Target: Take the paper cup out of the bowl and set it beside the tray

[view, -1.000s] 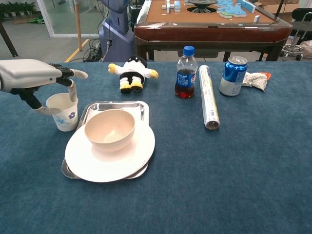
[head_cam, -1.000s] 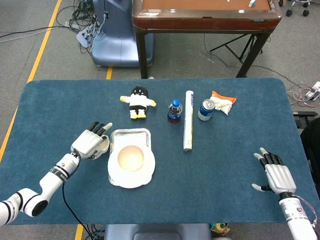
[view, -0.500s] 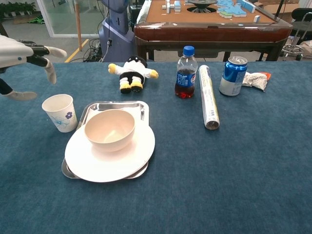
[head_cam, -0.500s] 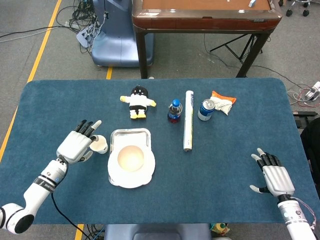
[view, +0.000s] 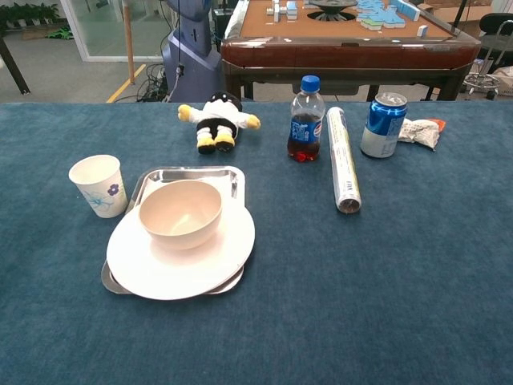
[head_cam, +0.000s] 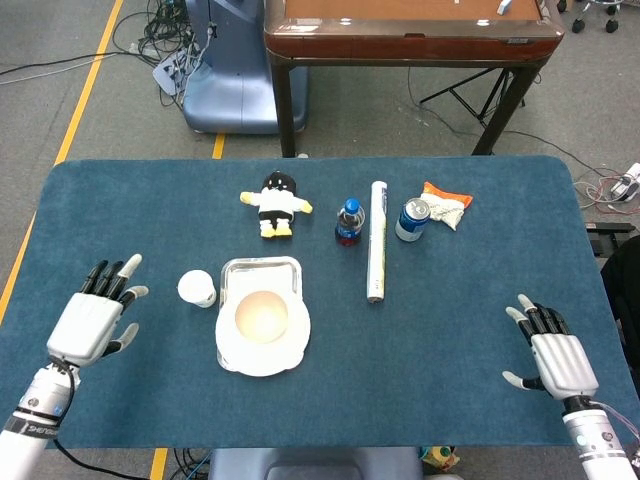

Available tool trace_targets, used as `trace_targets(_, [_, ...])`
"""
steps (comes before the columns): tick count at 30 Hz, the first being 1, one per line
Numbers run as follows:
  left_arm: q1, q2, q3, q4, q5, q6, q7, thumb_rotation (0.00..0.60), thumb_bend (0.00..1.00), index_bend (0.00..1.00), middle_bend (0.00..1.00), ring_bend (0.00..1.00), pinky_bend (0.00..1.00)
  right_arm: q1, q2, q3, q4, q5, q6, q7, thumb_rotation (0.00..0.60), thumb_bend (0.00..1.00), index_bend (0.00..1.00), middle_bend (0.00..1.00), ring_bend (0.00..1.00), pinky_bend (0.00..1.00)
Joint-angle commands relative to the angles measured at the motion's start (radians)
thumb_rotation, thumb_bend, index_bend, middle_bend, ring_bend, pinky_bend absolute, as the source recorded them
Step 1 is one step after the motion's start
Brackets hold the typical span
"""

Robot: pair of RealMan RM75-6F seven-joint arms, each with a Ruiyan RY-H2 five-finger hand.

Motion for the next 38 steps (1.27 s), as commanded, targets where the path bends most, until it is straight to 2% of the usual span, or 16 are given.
trace_targets(1, [0.079, -0.011, 0.028, 0.045, 0.015, 0.066, -0.103, 0.600, 0.32, 0.20, 0.00, 0.00, 0.00, -0.011, 0.002, -0.010, -0.005, -0.024, 0.019, -0.005, 0.600, 0.20, 0.00, 0.00, 0.00, 0.00])
trace_targets(6, [0.164, -0.036, 0.044, 0.124, 0.051, 0.147, -0.230, 0.600, 0.32, 0.09, 0.00, 0.00, 0.00, -0.029, -0.002, -0.021, -0.016, -0.065, 0.056, -0.024, 0.600, 0.20, 0.00, 0.00, 0.00, 0.00])
trace_targets(14, [0.241, -0.096, 0.041, 0.242, 0.109, 0.232, -0.358, 0.600, 0.32, 0.03, 0.00, 0.00, 0.00, -0.051, -0.009, -0.033, -0.026, -0.111, 0.096, -0.045, 0.600, 0.20, 0.00, 0.00, 0.00, 0.00])
trace_targets(29, [0.266, -0.112, 0.007, 0.287, 0.130, 0.220, -0.390, 0.600, 0.32, 0.03, 0.00, 0.00, 0.00, -0.090, 0.001, -0.027, -0.036, -0.145, 0.162, -0.034, 0.600, 0.20, 0.00, 0.00, 0.00, 0.00])
trace_targets(38, [0.267, -0.108, -0.004, 0.282, 0.137, 0.194, -0.391, 0.600, 0.32, 0.03, 0.00, 0.00, 0.00, -0.087, -0.009, -0.022, -0.034, -0.140, 0.143, -0.055, 0.600, 0.20, 0.00, 0.00, 0.00, 0.00])
